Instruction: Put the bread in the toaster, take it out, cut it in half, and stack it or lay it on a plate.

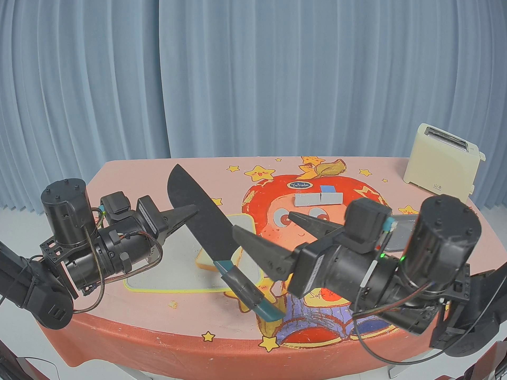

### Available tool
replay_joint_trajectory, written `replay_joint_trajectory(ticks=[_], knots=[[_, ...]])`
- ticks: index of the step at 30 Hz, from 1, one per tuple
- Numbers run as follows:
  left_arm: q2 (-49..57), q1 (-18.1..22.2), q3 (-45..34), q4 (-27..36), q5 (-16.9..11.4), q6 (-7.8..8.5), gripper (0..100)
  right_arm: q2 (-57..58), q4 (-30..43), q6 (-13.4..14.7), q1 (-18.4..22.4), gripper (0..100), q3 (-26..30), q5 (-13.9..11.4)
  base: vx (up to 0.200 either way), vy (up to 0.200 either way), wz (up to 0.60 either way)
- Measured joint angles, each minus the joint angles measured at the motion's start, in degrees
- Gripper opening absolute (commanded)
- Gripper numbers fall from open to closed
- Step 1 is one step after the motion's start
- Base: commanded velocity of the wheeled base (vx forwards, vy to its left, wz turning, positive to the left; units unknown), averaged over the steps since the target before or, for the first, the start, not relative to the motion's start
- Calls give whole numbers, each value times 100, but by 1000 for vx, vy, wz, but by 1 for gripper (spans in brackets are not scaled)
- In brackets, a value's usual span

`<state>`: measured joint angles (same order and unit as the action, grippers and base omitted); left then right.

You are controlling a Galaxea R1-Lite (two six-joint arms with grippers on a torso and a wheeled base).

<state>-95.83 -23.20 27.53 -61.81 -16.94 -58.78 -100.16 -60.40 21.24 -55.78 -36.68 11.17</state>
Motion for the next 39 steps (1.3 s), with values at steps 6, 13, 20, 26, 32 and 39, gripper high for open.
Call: replay_joint_trajectory(ticks=[6, 13, 20, 26, 32, 39], knots=[[-15, 0, 50, -207, 12, -268, 0, 495, -542, 1948, -66, 100, 160, 2, 0, 0, 0], [-23, 11, 98, -271, 59, -379, 0, 761, -1560, 2690, 48, 100, 323, -272, 0, 0, 0], [-37, -12, 238, -260, 439, -413, 0, 717, -1446, 1053, 315, 100, 238, -468, 0, 0, 0], [-59, -89, 502, -119, 984, -435, 0, 558, -1172, -1112, 532, 100, 50, -547, 0, 0, 0], [-108, -205, 795, 30, 1474, -455, 0, 455, -703, -2572, 734, 100, -226, -677, 0, 0, 0], [-149, -266, 924, 66, 1575, -463, 0, 780, -279, -2515, 577, 100, -461, -1442, 0, 0, 0]])
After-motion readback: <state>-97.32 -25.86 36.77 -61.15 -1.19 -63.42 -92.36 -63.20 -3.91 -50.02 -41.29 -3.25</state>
